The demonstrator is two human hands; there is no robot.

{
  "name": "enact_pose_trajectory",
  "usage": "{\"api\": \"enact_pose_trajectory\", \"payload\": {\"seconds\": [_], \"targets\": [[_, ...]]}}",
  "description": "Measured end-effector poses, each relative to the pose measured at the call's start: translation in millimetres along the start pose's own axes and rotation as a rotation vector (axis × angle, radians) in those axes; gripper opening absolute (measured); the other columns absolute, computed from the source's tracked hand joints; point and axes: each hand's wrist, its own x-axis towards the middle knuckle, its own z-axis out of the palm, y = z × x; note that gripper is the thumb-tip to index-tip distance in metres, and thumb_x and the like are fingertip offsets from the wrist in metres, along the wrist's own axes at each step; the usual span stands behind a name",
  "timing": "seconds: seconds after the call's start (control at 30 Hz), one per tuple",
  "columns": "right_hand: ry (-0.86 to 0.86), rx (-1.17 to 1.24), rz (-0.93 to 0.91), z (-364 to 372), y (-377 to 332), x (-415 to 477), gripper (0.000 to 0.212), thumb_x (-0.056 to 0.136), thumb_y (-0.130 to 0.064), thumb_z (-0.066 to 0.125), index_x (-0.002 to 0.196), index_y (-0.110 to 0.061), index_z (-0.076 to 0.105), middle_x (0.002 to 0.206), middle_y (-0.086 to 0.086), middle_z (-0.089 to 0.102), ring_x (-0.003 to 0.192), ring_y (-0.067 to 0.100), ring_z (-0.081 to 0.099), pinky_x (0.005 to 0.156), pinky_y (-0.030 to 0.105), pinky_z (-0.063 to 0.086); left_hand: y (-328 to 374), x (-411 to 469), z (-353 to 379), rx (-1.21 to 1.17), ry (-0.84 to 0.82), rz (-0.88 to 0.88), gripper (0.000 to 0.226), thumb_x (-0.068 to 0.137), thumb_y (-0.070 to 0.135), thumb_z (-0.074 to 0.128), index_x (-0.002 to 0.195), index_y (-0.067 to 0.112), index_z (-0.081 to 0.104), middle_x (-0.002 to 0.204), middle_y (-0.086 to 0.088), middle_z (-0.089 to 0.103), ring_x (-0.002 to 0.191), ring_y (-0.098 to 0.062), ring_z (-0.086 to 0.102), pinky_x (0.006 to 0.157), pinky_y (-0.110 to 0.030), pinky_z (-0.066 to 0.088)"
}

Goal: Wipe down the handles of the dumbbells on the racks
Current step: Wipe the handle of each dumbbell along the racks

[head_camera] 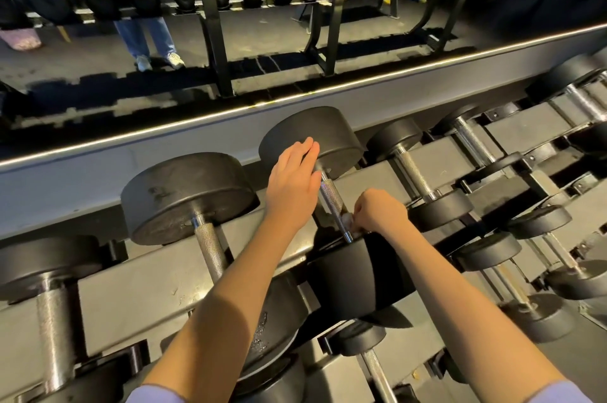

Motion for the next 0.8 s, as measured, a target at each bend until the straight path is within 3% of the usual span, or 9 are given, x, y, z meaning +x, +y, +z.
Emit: {"api": "enact_pose_trajectory", "payload": {"seconds": [0.07,0.17,0.27,0.4,0.57,0.67,0.8], "targets": [[0.083,0.126,0.001,0.2,1.9,-5.6,0.005,0.072,-0.019,0.066,0.074,-0.015,0.07,0.081,0.006,0.069,0.081,0.025,0.065,0.068,0.032,0.053,3.4,0.3,-4.2,0.007,-0.066,-0.039,0.049,0.102,0.024,0.041,0.149,0.015,0.029,0.155,0.001,0.027,0.144,-0.017,0.018,0.116,-0.031,0.017],[0.244,0.386,-0.026,3.8,9.4,-16.8,0.02,0.081,-0.024,0.064,0.062,-0.02,0.059,0.073,0.001,0.063,0.077,0.024,0.062,0.065,0.031,0.048,9.1,-9.6,-12.3,-0.024,-0.118,-0.062,0.049,0.102,0.026,0.039,0.148,0.015,0.03,0.154,0.002,0.029,0.141,-0.014,0.021,0.114,-0.031,0.021],[0.4,0.655,-0.084,6.0,16.7,-37.6,0.016,0.084,-0.032,0.065,0.073,-0.02,0.064,0.069,-0.002,0.061,0.074,0.02,0.059,0.068,0.033,0.046,16.5,-34.1,-15.7,-0.125,-0.104,-0.087,0.041,0.101,0.023,0.041,0.14,0.014,0.042,0.137,-0.002,0.045,0.127,-0.017,0.039,0.103,-0.031,0.033],[0.611,0.814,-0.103,2.5,33.3,-76.4,0.019,0.087,-0.034,0.064,0.09,-0.016,0.069,0.077,-0.004,0.065,0.076,0.012,0.06,0.072,0.03,0.047,32.6,-73.0,-16.1,-0.202,-0.154,-0.067,0.036,0.1,0.022,0.041,0.134,0.013,0.049,0.127,-0.001,0.05,0.12,-0.016,0.043,0.1,-0.028,0.033],[0.631,0.832,-0.049,19.8,55.3,-131.9,0.011,0.089,-0.031,0.063,0.089,-0.021,0.068,0.078,-0.009,0.063,0.077,0.006,0.058,0.071,0.028,0.044,50.6,-119.7,-16.3,-0.169,-0.148,0.05,0.032,0.101,0.025,0.04,0.124,0.013,0.058,0.117,0.0,0.057,0.11,-0.013,0.048,0.092,-0.027,0.037],[0.652,0.831,-0.004,49.3,69.4,-159.7,0.015,0.088,-0.038,0.064,0.088,-0.023,0.066,0.076,-0.008,0.064,0.074,0.005,0.059,0.066,0.027,0.045,60.2,-153.7,-13.4,-0.149,-0.164,0.083,0.04,0.096,0.028,0.034,0.108,0.009,0.067,0.104,-0.003,0.064,0.099,-0.018,0.056,0.085,-0.029,0.045],[0.637,0.86,0.098,99.1,95.4,-187.8,0.011,0.087,-0.031,0.065,0.092,-0.021,0.064,0.071,-0.003,0.065,0.069,0.014,0.061,0.066,0.035,0.05,64.9,-203.0,10.9,-0.076,-0.365,0.192,0.032,0.089,0.012,0.038,0.093,0.008,0.069,0.091,-0.006,0.065,0.082,-0.022,0.062,0.071,-0.033,0.055]]}}
